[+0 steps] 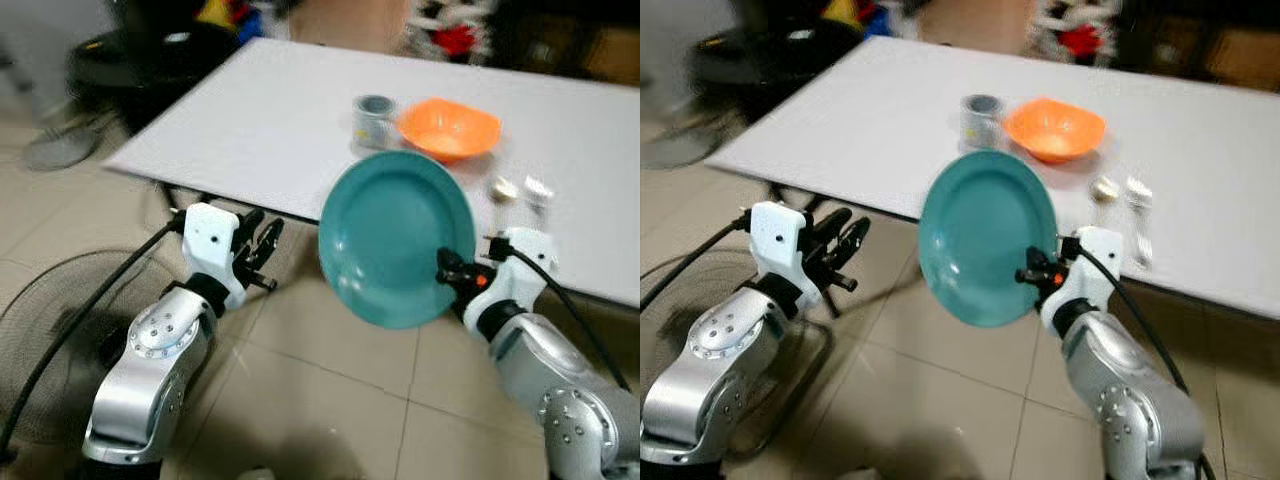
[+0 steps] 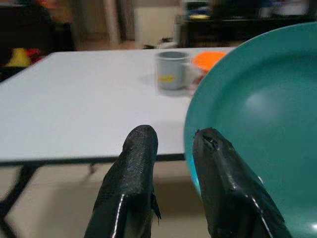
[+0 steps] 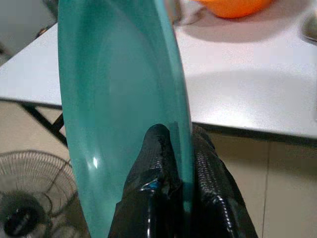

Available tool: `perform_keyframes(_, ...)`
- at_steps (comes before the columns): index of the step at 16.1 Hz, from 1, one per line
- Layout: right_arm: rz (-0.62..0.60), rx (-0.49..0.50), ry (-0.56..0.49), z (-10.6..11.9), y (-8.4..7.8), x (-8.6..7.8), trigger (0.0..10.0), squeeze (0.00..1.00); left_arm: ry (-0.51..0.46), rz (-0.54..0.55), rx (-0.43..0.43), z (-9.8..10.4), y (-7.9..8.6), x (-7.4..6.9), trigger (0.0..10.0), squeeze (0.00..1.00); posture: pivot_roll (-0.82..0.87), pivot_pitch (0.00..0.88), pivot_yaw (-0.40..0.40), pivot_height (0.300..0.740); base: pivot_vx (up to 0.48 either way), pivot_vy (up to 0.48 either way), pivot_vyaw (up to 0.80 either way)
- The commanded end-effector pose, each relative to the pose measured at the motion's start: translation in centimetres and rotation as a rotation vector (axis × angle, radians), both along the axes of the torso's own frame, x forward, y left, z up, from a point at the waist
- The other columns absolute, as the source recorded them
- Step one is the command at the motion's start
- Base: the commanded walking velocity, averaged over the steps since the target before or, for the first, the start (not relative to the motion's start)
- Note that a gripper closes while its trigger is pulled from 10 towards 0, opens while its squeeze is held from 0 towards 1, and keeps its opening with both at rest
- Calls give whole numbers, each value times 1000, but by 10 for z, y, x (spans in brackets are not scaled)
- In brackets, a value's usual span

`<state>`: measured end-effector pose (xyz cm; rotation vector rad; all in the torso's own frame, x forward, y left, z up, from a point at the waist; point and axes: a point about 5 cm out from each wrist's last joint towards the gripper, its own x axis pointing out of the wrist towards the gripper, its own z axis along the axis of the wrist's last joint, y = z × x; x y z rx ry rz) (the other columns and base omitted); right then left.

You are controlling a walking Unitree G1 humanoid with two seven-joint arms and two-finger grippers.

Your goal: Setting the table

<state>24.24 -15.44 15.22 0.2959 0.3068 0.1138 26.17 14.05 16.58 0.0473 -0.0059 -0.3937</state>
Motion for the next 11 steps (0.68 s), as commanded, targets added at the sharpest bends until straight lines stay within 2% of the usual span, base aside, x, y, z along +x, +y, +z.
perform_keyframes(1,55,26,-48,10,11,1,10000,0,-4,6,7,2,3,-1,10000,0,25,60,40,740,296,0,800)
perform_keyframes(2,47,43,-53,10,11,1,10000,0,-4,5,6,2,3,-1,10000,0,25,59,40,740,304,0,600)
perform_keyframes(6,37,46,-51,9,9,0,10000,0,-3,-2,4,2,3,-2,10000,0,23,56,41,740,318,0,0)
perform_keyframes(11,48,47,-35,7,11,-2,10000,0,-1,-10,7,1,3,-2,10000,0,22,51,43,740,313,0,-710)
